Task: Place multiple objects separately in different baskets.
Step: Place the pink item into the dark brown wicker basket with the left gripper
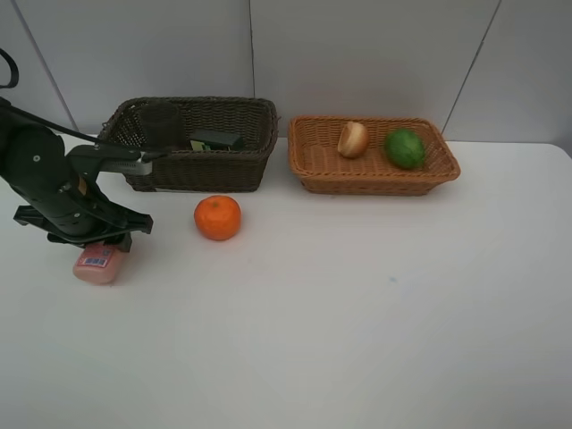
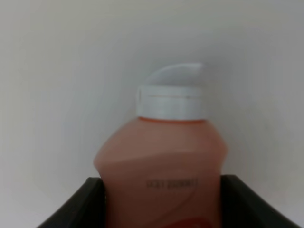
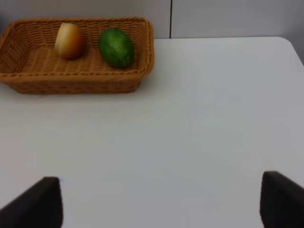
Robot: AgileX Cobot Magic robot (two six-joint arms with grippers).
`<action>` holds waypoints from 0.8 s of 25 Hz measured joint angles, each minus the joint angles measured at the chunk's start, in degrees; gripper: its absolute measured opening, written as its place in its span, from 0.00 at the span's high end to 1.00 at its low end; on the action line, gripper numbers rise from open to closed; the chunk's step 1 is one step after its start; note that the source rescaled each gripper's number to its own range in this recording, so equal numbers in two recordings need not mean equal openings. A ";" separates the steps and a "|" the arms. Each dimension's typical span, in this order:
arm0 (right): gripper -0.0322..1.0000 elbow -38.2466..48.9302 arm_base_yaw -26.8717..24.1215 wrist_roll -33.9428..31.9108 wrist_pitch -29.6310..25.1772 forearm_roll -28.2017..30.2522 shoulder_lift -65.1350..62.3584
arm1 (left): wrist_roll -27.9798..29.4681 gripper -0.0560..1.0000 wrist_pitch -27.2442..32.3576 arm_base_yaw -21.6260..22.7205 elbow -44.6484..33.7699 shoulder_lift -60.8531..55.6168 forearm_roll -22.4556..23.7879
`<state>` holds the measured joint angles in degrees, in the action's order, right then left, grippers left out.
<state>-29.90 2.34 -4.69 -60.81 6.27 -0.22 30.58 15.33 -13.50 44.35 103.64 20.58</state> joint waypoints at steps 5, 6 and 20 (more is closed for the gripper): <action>0.16 0.00 0.00 0.00 0.00 0.00 0.00 | 0.06 0.36 2.32 0.00 -0.04 -6.56 0.00; 0.16 0.00 0.00 0.00 0.00 0.00 0.00 | 0.06 0.36 2.73 0.00 -0.04 -8.21 0.00; 0.16 0.00 0.00 0.00 0.00 0.00 0.00 | 0.11 0.36 -10.49 -0.05 -0.04 -16.70 0.01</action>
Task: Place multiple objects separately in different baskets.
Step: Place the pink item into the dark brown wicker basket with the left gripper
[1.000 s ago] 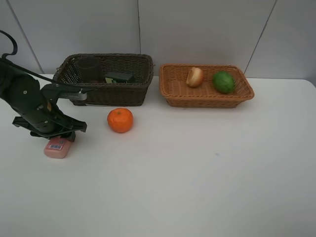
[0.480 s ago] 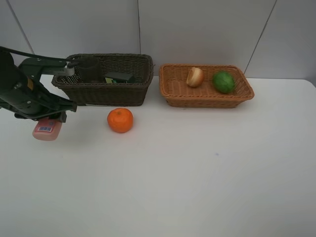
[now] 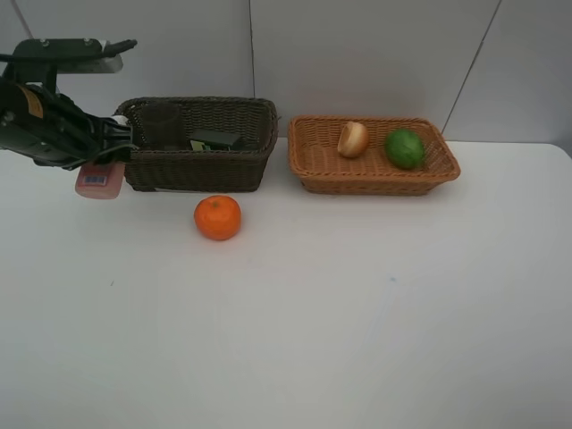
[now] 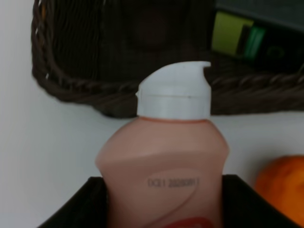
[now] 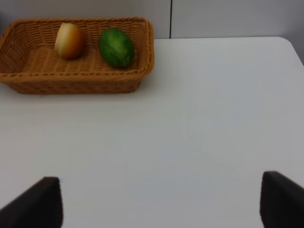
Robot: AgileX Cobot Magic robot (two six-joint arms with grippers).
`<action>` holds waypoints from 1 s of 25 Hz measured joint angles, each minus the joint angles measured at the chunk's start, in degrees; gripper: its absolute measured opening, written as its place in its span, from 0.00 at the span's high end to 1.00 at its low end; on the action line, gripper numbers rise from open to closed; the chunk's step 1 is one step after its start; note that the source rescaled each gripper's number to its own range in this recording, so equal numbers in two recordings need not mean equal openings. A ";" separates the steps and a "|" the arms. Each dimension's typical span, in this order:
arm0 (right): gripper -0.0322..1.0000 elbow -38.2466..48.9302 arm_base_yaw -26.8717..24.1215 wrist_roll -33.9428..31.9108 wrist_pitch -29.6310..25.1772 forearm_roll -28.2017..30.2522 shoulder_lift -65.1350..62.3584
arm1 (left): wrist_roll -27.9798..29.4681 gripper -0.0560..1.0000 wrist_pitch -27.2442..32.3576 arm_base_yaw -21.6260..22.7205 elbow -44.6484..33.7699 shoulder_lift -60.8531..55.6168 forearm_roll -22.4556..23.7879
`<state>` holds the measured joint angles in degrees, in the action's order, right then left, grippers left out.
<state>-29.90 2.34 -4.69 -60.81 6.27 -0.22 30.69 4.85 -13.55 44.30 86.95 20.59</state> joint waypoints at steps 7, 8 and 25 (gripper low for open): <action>0.16 0.00 0.00 0.00 0.00 0.00 0.00 | -4.31 0.36 -18.57 0.00 0.82 0.33 0.90; 0.16 0.00 0.00 0.00 0.00 0.00 0.00 | -5.52 0.36 -20.13 0.00 1.71 0.90 1.03; 0.16 0.00 0.00 0.00 0.00 0.00 0.00 | -6.12 0.36 -23.48 -3.70 29.92 26.99 1.47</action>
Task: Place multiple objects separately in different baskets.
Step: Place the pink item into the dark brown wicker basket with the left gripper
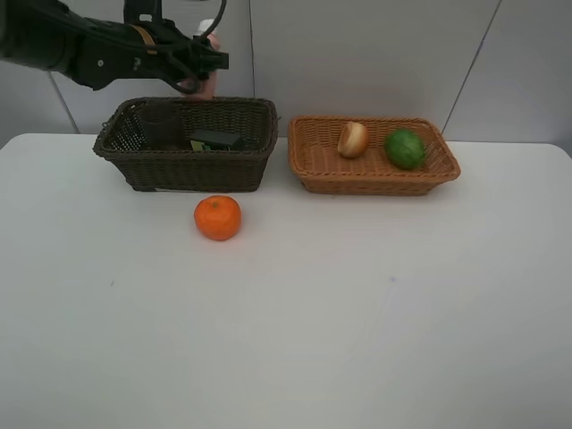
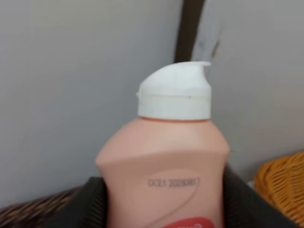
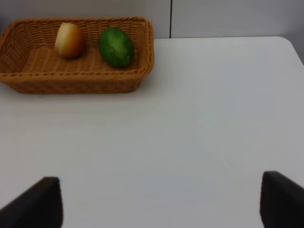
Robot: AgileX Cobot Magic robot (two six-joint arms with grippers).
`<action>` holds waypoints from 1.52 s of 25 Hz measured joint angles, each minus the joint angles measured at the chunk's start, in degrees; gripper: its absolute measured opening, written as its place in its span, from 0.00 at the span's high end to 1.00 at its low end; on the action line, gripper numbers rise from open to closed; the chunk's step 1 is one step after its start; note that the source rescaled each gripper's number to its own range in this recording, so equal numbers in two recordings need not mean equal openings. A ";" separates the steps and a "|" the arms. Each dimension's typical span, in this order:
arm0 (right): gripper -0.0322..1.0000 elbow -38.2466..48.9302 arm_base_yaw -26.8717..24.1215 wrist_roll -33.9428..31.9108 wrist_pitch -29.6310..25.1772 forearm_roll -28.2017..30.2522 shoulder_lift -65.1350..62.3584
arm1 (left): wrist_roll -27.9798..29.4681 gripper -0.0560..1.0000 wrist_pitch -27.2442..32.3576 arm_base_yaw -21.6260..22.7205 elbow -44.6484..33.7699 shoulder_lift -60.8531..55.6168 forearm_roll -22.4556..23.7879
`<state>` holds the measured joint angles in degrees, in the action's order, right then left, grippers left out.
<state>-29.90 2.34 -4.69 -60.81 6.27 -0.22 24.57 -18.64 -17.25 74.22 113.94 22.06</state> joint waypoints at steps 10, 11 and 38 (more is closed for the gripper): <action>0.16 0.00 0.00 0.00 0.00 0.00 0.00 | 0.14 0.36 -1.60 -2.25 10.09 12.00 0.31; 0.16 0.00 0.00 0.00 0.00 0.00 0.00 | 0.14 0.36 -1.60 -2.25 10.40 12.59 0.31; 0.16 0.00 0.00 -0.04 0.00 0.00 0.00 | 1.70 0.00 -1.73 -3.63 10.96 13.86 1.15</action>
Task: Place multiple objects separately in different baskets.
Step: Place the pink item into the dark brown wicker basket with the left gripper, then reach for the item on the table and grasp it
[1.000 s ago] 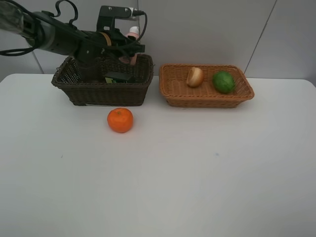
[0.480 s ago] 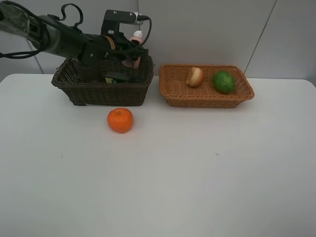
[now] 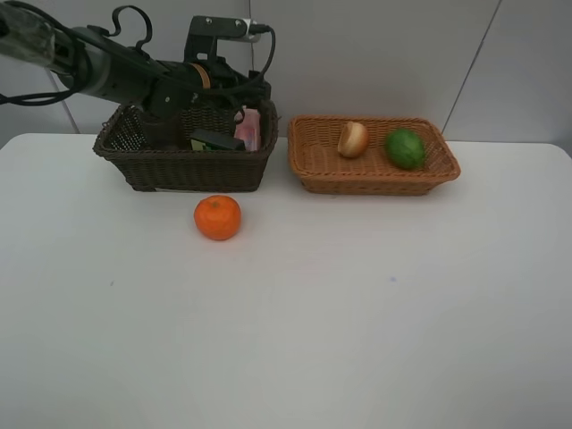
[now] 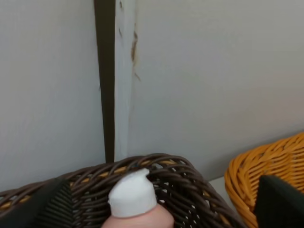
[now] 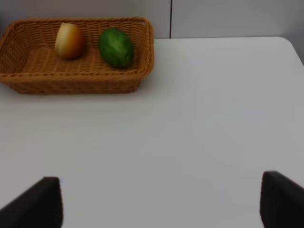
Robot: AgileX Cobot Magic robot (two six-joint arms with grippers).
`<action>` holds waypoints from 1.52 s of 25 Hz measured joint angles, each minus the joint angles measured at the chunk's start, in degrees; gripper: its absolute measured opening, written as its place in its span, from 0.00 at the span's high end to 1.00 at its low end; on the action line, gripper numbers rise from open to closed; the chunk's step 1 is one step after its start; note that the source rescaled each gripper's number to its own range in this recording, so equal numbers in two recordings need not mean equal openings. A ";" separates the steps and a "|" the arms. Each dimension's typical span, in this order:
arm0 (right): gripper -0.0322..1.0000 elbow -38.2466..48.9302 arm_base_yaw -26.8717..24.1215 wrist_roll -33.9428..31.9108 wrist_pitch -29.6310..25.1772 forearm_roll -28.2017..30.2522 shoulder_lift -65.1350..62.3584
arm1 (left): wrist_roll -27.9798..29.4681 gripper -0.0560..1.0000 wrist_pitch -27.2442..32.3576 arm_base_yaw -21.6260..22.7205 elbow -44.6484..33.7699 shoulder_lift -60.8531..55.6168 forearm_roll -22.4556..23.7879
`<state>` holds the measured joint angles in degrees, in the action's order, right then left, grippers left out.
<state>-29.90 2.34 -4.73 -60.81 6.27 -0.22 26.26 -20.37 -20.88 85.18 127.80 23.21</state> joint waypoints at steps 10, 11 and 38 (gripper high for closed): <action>0.16 0.00 0.00 0.00 0.00 0.00 0.00 | 0.00 0.00 0.00 0.00 0.00 0.00 0.40; 0.16 0.00 0.00 0.00 0.00 0.00 0.00 | 0.07 0.00 0.00 0.00 0.00 0.00 0.40; 0.16 0.00 0.00 0.00 0.00 0.00 0.00 | -6.61 0.00 61.31 -4.81 0.07 -22.64 -2.87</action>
<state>-29.90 2.34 -4.73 -60.81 6.27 -0.22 19.65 40.95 -25.69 85.25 105.16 20.34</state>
